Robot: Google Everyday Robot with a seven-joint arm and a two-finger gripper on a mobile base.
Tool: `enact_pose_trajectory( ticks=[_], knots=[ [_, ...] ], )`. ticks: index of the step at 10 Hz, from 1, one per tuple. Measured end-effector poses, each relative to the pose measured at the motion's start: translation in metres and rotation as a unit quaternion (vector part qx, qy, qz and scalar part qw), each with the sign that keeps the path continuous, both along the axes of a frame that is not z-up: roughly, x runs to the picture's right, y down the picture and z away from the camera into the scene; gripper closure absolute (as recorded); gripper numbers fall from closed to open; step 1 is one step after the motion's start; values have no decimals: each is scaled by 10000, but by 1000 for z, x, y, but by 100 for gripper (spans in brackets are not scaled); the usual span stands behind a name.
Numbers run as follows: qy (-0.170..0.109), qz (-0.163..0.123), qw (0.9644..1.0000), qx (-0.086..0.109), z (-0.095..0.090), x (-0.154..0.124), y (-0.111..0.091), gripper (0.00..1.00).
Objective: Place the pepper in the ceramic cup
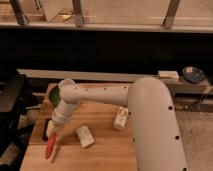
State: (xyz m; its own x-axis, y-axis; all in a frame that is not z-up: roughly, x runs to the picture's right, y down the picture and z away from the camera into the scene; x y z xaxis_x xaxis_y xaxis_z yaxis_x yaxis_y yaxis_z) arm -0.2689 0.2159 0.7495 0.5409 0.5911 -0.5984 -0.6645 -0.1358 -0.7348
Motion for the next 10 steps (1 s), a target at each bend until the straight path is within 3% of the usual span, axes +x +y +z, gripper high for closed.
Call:
enact_pose_trajectory(
  ticks=[2, 4, 6, 10],
  knots=[
    [48, 100, 9986, 522, 2, 11, -36, 100],
    [294, 246, 9906, 1315, 8, 38, -91, 100],
    [468, 440, 9808, 1841, 5, 62, -137, 100],
    [471, 449, 9798, 1889, 4, 64, -141, 100]
  ],
)
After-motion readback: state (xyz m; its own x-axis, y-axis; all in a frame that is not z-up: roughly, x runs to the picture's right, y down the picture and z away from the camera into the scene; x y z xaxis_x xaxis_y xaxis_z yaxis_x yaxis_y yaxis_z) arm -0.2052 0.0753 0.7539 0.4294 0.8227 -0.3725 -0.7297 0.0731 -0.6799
